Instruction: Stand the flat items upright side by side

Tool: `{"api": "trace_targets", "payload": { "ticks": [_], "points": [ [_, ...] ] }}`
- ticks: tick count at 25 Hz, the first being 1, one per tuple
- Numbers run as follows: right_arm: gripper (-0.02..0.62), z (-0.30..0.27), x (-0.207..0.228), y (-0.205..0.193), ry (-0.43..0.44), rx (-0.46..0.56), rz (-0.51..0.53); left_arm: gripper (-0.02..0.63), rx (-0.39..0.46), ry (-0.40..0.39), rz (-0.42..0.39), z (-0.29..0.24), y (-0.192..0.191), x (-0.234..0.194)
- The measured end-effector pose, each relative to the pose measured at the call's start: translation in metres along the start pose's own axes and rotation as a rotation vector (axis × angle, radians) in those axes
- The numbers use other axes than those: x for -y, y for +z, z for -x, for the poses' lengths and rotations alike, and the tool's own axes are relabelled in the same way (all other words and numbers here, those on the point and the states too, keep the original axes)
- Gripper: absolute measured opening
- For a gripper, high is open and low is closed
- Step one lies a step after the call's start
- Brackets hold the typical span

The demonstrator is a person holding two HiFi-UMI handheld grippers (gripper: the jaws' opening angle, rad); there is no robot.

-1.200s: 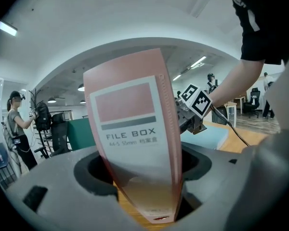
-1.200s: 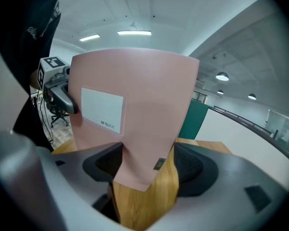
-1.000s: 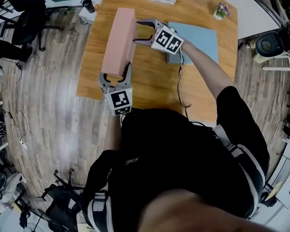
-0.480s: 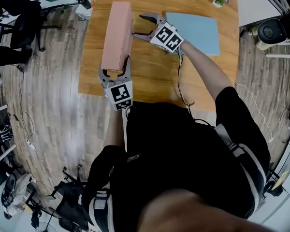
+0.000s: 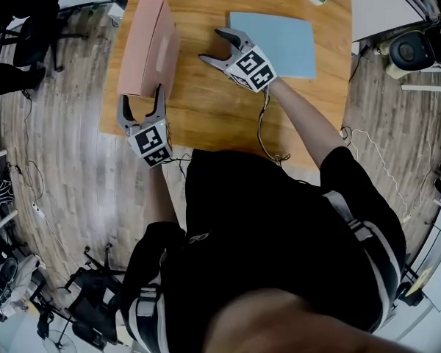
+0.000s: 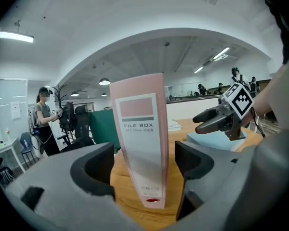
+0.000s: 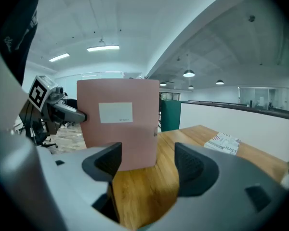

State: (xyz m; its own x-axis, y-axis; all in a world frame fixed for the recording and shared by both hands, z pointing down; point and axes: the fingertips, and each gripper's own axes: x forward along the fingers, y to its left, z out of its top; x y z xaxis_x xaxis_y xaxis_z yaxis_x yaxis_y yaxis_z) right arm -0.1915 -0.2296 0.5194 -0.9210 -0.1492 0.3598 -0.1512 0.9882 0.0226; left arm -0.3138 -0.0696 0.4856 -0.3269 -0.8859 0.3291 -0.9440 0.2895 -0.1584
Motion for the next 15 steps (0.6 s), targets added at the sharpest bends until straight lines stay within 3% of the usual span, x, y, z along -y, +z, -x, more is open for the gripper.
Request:
{"api": "trace_targets", "payload": {
  "ticks": [7,11,15],
  "points": [
    [0.344,0.065,0.018,-0.022,-0.078,0.028,-0.083,0.4,-0.094,0.013,0.039,0.04,-0.018,0.022],
    [0.34,0.116,0.042,-0.057,-0.19,0.004,-0.144,0.376,-0.161,-0.104,0.002,0.03,-0.035,0.081],
    [0.339,0.161,0.066,-0.093,-0.303,-0.027,-0.224,0.376,-0.163,-0.283,0.048,-0.018,-0.03,0.149]
  ]
}}
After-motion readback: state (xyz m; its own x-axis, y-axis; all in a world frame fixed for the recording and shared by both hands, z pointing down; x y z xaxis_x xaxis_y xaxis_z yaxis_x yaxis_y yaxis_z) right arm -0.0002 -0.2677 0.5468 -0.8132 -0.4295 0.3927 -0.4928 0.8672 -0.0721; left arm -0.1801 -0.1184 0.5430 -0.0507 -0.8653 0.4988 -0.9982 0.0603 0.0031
